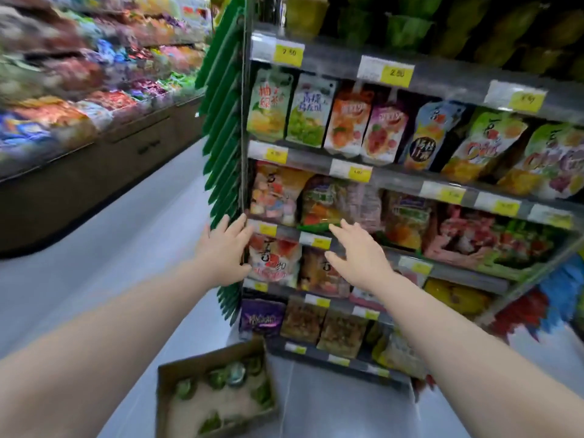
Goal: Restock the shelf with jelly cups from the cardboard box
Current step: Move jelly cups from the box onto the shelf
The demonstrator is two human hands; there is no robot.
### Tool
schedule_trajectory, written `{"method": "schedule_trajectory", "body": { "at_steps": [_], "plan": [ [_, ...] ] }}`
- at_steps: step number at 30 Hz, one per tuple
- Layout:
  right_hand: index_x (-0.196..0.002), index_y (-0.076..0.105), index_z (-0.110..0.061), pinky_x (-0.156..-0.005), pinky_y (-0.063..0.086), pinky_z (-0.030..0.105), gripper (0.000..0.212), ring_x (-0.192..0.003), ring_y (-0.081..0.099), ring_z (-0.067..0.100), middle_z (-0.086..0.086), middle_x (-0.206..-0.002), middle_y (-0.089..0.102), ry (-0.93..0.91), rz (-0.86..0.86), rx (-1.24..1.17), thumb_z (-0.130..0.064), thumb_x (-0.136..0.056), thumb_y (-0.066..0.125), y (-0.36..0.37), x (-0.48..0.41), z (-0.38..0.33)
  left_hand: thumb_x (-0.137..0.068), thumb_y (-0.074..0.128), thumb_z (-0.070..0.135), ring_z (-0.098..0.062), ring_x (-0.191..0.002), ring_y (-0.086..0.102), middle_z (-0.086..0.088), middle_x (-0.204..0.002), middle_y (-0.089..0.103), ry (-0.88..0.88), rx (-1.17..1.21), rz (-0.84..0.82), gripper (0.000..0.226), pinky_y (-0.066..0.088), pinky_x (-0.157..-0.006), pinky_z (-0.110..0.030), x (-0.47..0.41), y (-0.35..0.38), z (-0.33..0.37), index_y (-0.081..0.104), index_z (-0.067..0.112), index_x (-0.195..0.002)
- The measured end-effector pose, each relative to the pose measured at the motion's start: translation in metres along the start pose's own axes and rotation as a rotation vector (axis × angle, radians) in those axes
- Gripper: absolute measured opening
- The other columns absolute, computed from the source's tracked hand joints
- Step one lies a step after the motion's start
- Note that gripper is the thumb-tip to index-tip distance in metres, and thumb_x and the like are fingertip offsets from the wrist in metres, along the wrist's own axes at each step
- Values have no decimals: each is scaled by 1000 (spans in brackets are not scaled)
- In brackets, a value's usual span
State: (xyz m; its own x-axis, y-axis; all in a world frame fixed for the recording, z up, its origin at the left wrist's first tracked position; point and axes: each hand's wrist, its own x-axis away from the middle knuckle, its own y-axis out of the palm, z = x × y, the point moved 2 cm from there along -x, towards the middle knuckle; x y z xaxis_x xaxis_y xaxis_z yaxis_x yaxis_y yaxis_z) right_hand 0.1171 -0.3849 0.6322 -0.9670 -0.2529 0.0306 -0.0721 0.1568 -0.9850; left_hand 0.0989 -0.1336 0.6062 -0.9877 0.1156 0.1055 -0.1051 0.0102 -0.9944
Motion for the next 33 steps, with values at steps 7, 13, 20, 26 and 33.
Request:
{"method": "schedule_trajectory", "body": {
  "at_steps": [7, 13, 20, 26, 33],
  "plan": [
    [-151, 23, -30, -116, 21, 39, 64, -148, 11, 21, -4, -160, 16, -13, -150, -61, -48, -95, 48, 92, 2, -37, -92, 49, 47, -32, -148, -2, -1, -161, -6, -75, 33, -136, 84, 5, -117, -55, 25, 79, -59, -4, 27, -153],
    [-151, 24, -31, -117, 21, 39, 66, -147, 13, 21, -3, -159, 19, 61, -277, -97, -50, -93, 51, 175, -19, -57, -93, 46, 46, -31, -148, 0, -1, -161, -8, -90, 23, -288, 81, 7, -118, -53, 8, 149, -112, -4, 26, -154],
    [-150, 25, -33, -116, 25, 40, 69, -146, 16, 19, -6, -159, 20, 209, -448, -177, -56, -90, 52, 286, -37, -75, -92, 48, 39, -29, -147, 7, -3, -162, -3, -54, 121, -438, 79, 13, -118, -49, -29, 232, -164, 2, 24, -154],
    [-150, 26, -33, -112, 28, 37, 70, -144, 20, 20, -5, -157, 23, 277, -569, -261, -50, -89, 56, 411, -47, -77, -92, 50, 35, -26, -146, 14, -4, -161, 2, -43, 165, -554, 76, 20, -116, -42, -40, 354, -171, 8, 22, -153],
    [-149, 27, -33, -111, 33, 38, 74, -138, 31, 23, -3, -155, 29, 319, -629, -390, -43, -85, 64, 576, -55, -55, -91, 52, 38, -25, -142, 27, -6, -161, 8, -76, 254, -677, 76, 30, -112, -34, -43, 538, -154, 13, 21, -153]
  ]
}}
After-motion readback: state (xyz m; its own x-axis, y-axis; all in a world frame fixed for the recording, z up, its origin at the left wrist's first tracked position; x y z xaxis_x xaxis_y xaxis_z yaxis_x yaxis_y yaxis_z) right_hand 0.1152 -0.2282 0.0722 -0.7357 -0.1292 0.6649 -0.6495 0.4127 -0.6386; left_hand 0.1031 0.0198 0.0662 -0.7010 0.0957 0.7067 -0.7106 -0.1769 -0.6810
